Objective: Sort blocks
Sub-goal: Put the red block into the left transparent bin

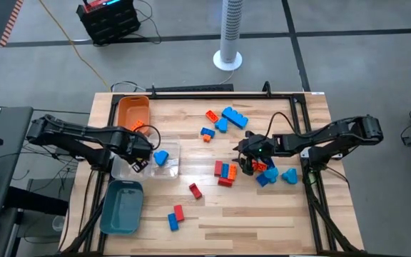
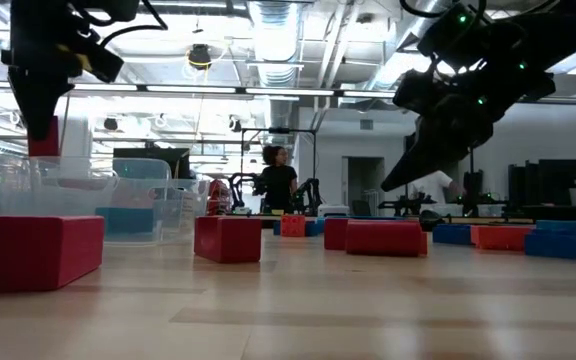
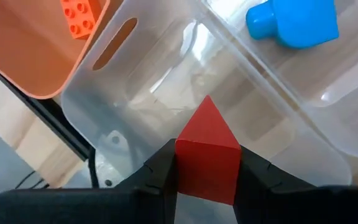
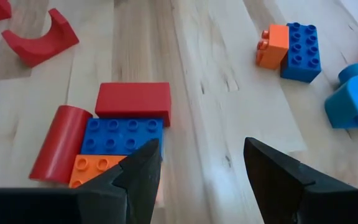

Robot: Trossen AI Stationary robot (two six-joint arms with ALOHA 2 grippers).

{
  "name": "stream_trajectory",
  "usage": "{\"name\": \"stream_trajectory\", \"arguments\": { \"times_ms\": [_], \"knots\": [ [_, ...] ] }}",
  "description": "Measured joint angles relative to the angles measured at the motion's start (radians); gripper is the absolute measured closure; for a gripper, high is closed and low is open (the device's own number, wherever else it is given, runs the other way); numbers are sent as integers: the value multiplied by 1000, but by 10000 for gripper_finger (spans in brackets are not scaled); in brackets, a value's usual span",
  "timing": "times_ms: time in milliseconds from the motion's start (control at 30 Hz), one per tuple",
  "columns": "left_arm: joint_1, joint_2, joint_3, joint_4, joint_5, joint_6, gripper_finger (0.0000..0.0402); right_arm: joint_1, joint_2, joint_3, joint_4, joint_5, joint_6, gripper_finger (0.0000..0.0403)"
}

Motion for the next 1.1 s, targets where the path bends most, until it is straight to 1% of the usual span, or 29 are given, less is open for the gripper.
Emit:
{"name": "stream_trajectory", "arguments": {
  "times_ms": [200,433,567,700,867,967,1100],
  "knots": [
    [0,6,0,68,8,1,300,0,0,0,9,0,-14,164],
    [0,21,-8,75,-5,12,300,7,0,0,18,0,2,164],
    [0,20,-74,120,1,19,300,19,0,0,25,1,14,164],
    [0,20,-139,145,40,34,300,33,0,0,27,0,36,164],
    [0,20,-184,164,49,21,299,39,0,0,30,0,62,164],
    [0,20,-195,167,50,22,285,40,0,0,31,0,77,164],
    [0,20,-195,168,68,32,253,40,0,0,31,0,84,164]
  ]
}}
